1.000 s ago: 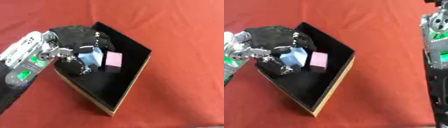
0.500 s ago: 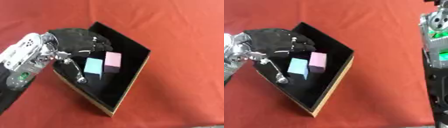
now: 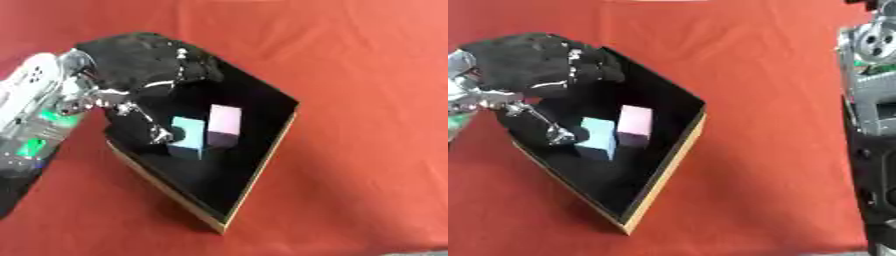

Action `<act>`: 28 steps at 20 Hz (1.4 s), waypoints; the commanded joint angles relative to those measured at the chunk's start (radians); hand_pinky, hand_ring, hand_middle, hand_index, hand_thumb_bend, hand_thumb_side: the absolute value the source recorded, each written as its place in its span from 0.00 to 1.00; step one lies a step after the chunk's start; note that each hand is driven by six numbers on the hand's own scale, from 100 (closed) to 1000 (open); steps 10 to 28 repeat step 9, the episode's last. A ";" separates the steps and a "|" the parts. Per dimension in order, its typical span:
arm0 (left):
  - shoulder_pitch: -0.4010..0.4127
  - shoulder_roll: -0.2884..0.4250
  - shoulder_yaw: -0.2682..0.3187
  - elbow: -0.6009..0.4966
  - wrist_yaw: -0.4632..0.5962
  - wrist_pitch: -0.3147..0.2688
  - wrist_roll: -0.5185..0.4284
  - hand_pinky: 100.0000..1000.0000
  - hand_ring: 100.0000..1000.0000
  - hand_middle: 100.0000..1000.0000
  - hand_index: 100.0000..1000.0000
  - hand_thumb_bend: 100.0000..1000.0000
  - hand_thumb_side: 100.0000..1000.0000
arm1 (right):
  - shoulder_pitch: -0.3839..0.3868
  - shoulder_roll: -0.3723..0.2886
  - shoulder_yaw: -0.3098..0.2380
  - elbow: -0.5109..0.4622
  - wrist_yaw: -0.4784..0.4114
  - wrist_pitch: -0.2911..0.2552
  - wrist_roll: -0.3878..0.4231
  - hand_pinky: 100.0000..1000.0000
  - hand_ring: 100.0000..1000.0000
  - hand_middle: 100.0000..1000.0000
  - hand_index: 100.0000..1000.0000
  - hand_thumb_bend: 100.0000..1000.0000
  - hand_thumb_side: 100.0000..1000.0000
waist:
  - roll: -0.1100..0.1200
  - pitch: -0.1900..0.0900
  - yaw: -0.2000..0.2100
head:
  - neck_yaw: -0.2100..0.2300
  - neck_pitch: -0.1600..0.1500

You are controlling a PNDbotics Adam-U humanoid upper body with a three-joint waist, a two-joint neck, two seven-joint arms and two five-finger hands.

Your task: Pick up objects on the table and place them in the box.

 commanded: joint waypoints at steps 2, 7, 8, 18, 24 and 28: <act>-0.001 0.061 0.083 -0.103 0.056 0.041 0.061 0.63 0.79 0.81 0.88 0.22 0.14 | -0.010 -0.017 -0.011 -0.016 0.007 -0.006 -0.005 0.79 0.64 0.55 0.78 0.00 0.64 | 0.003 -0.028 0.004 | -0.010 0.005; 0.052 0.108 0.197 -0.154 0.129 0.089 0.134 0.59 0.75 0.79 0.88 0.00 0.21 | -0.008 -0.021 -0.017 -0.016 0.015 -0.010 -0.014 0.79 0.64 0.55 0.78 0.00 0.64 | 0.002 -0.030 0.013 | -0.015 0.005; 0.071 0.109 0.222 -0.155 0.144 0.099 0.149 0.58 0.75 0.79 0.87 0.00 0.25 | -0.007 -0.022 -0.018 -0.016 0.017 -0.012 -0.016 0.79 0.64 0.55 0.78 0.00 0.64 | 0.002 -0.029 0.016 | -0.014 0.005; 0.091 0.108 0.247 -0.156 0.159 0.111 0.164 0.57 0.74 0.79 0.87 0.00 0.28 | -0.007 -0.022 -0.020 -0.016 0.018 -0.013 -0.017 0.79 0.64 0.55 0.78 0.00 0.64 | 0.001 -0.029 0.019 | -0.013 0.005; 0.091 0.108 0.247 -0.156 0.159 0.111 0.164 0.57 0.74 0.79 0.87 0.00 0.28 | -0.007 -0.022 -0.020 -0.016 0.018 -0.013 -0.017 0.79 0.64 0.55 0.78 0.00 0.64 | 0.001 -0.029 0.019 | -0.013 0.005; 0.091 0.108 0.247 -0.156 0.159 0.111 0.164 0.57 0.74 0.79 0.87 0.00 0.28 | -0.007 -0.022 -0.020 -0.016 0.018 -0.013 -0.017 0.79 0.64 0.55 0.78 0.00 0.64 | 0.001 -0.029 0.019 | -0.013 0.005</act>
